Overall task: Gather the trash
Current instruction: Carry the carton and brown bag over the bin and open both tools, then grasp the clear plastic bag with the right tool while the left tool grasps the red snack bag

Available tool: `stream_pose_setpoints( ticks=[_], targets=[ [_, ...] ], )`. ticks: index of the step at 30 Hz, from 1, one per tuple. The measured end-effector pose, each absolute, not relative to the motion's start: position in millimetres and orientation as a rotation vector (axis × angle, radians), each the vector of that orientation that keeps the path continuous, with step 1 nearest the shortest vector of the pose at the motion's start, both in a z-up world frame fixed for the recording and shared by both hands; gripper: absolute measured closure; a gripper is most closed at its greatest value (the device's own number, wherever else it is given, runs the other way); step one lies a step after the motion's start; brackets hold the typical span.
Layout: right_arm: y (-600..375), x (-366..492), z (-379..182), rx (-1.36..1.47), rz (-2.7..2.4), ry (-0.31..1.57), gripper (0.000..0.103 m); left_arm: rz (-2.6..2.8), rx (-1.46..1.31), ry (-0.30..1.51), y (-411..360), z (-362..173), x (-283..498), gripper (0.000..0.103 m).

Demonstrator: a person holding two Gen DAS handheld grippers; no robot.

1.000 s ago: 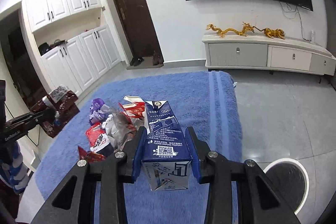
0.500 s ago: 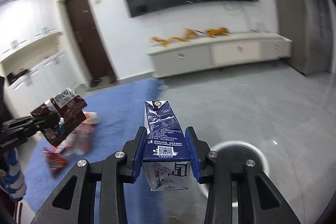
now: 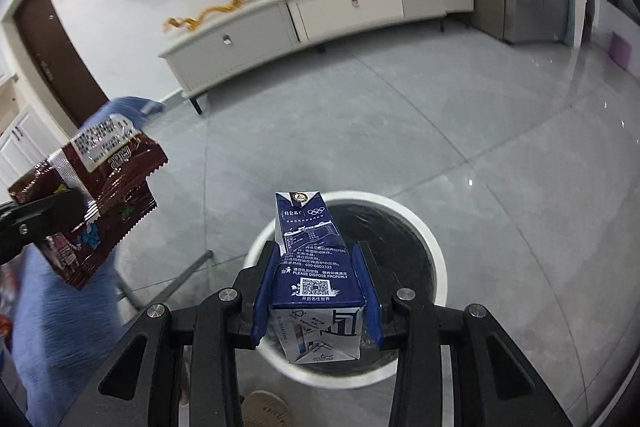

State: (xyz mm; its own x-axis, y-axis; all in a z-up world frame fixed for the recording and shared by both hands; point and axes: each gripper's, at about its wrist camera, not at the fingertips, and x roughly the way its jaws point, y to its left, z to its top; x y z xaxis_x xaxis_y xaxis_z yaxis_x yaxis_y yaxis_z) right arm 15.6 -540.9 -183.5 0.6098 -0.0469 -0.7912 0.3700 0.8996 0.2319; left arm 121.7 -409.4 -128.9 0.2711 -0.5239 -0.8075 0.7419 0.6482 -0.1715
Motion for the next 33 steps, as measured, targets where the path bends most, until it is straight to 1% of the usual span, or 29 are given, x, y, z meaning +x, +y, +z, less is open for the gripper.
stream_pose_setpoints(
  ticks=[1, 3, 4, 5, 6, 7, 12, 15, 19, 22, 28, 31, 33],
  targets=[
    [-545, 21, -196, 0.404, -0.254, 0.902, 0.067, -0.871, 0.254, 0.992, -416, -136, 125, 0.090],
    [-551, 25, -209, 0.412, -0.268, 0.919, 0.067, -0.870, 0.249, 1.020, -423, -148, 129, 0.076],
    [-553, 27, -217, 0.412, -0.277, 0.929, 0.063, -0.866, 0.247, 1.025, -425, -151, 131, 0.062],
    [-554, 28, -220, 0.413, -0.282, 0.934, 0.051, -0.861, 0.245, 1.027, -427, -154, 133, 0.052],
    [-555, 29, -223, 0.411, -0.290, 0.938, 0.045, -0.853, 0.241, 1.028, -428, -157, 135, 0.050],
    [-556, 29, -224, 0.407, -0.297, 0.940, 0.040, -0.854, 0.234, 1.033, -429, -157, 135, 0.049],
    [-559, 26, -210, 0.414, -0.311, 0.934, 0.040, -0.851, 0.194, 1.025, -422, -152, 135, 0.049],
    [-554, 19, -191, 0.391, -0.313, 0.904, 0.040, -0.836, 0.172, 0.970, -408, -132, 129, 0.049],
    [-536, 9, -153, 0.343, -0.303, 0.835, 0.040, -0.837, 0.146, 0.895, -387, -103, 118, 0.049],
    [-514, -3, -114, 0.294, -0.289, 0.770, 0.039, -0.850, 0.103, 0.864, -363, -78, 109, 0.049],
    [-466, -24, -43, 0.228, -0.227, 0.651, 0.039, -0.839, 0.062, 0.770, -299, -26, 93, 0.049],
    [-435, -33, -9, 0.197, -0.171, 0.592, 0.039, -0.785, 0.043, 0.711, -260, -4, 85, 0.039],
    [-414, -36, 7, 0.182, -0.129, 0.564, 0.039, -0.741, 0.040, 0.665, -231, 6, 77, 0.038]
  ],
)
